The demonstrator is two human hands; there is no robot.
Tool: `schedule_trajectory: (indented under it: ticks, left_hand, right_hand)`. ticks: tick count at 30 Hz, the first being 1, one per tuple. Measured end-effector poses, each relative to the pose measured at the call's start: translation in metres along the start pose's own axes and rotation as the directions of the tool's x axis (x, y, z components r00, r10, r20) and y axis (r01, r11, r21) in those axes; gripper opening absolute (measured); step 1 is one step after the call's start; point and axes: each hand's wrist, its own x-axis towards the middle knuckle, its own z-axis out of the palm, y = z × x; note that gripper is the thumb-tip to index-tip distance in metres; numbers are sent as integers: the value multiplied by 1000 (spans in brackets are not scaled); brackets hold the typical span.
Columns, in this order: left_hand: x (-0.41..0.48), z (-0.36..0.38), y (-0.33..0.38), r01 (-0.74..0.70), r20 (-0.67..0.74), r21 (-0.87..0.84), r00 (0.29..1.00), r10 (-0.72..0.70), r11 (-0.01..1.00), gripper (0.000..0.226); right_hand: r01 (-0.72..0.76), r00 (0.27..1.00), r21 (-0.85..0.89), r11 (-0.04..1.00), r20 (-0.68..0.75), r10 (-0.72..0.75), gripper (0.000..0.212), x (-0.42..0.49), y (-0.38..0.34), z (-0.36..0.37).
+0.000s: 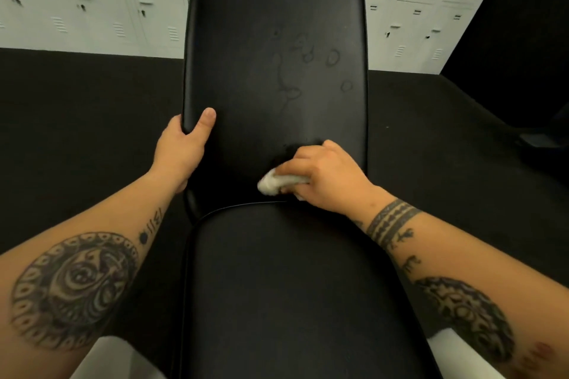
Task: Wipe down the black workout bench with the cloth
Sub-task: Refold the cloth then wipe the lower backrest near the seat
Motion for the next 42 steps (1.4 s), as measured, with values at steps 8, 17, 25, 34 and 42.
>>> schedule_trajectory:
  ticks: [8,17,25,34,42]
  left_hand:
    - [-4,1,4,-12,-43,119,999,17,993,54]
    - [-9,3,5,-20,-84,92,996,28,996,62]
    - [-6,0,4,-8,-60,80,998,13,997,62]
    - [-9,1,4,-59,-127,40,990,64,997,46]
    - [1,-4,4,-30,2,32,1000,30,999,62]
  right_hand:
    - [-168,920,273,947,388,51,27,-22,19,-34]
    - [-132,903,145,981,426,59,25,18,-36,-21]
    - [-222,947,7,975,241,214,30,13,-16,-29]
    - [-177,974,15,984,-142,178,27,19,-9,6]
    - [79,993,-246,966,103,-55,37,-13,34,-17]
